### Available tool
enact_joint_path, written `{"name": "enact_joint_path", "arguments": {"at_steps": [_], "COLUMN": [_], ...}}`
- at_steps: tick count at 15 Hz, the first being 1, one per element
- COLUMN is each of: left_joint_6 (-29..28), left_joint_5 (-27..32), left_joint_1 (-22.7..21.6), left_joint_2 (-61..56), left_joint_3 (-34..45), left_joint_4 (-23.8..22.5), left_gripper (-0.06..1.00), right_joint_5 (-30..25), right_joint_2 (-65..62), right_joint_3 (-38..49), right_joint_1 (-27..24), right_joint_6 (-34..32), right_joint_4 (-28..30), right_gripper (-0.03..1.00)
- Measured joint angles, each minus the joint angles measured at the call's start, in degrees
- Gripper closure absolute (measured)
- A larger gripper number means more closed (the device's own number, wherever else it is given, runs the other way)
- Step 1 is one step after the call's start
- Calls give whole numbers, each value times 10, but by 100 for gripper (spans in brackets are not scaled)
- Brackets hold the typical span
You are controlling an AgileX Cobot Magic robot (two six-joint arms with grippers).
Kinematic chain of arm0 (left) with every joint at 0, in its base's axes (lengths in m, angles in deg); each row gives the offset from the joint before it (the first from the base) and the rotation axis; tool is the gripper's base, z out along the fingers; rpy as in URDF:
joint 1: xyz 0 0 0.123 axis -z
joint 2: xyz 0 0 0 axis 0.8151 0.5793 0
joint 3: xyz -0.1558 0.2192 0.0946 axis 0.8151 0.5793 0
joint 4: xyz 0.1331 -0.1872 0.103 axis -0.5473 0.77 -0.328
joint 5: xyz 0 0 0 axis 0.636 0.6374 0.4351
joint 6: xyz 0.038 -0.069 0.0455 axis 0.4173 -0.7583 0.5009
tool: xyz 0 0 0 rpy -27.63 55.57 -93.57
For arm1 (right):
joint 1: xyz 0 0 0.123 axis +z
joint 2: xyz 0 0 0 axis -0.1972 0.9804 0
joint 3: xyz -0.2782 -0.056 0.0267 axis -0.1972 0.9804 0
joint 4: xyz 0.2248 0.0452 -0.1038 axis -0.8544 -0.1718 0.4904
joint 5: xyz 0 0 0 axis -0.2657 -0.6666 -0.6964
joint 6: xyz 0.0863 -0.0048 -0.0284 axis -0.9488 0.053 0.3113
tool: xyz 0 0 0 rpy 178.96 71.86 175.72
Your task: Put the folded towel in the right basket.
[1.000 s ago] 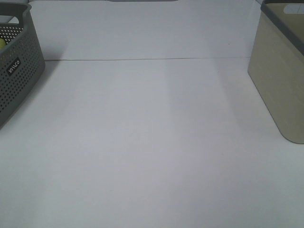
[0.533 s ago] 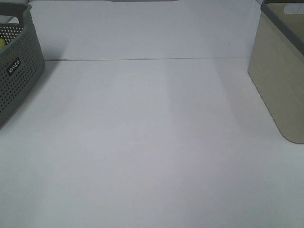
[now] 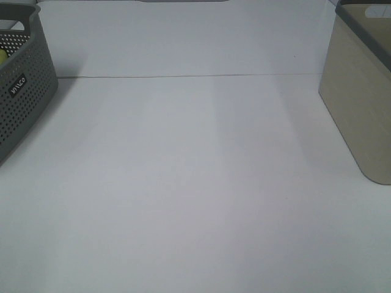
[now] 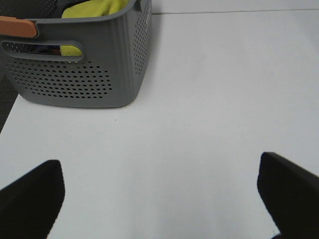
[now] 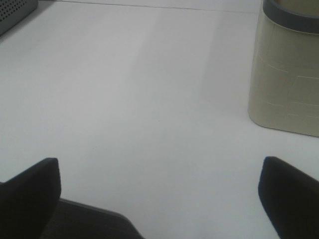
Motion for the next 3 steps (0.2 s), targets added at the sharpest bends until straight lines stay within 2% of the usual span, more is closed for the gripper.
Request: {"name": "enact_joint_path", "arguments": {"at_steps": [3], "left_joint_6": [0], "left_joint_5": [0], "left_joint_1": [0], "left_joint_2": [0], "left_joint_3": [0], "left_joint_4": [0], "left_gripper": [-5], "right_joint_5": [1], "right_joint_2": [0], "right_joint_3": [0], "right_joint_1": [0], "right_joint_6": [0], "right_joint_4": [0], "right_gripper": [-2]}}
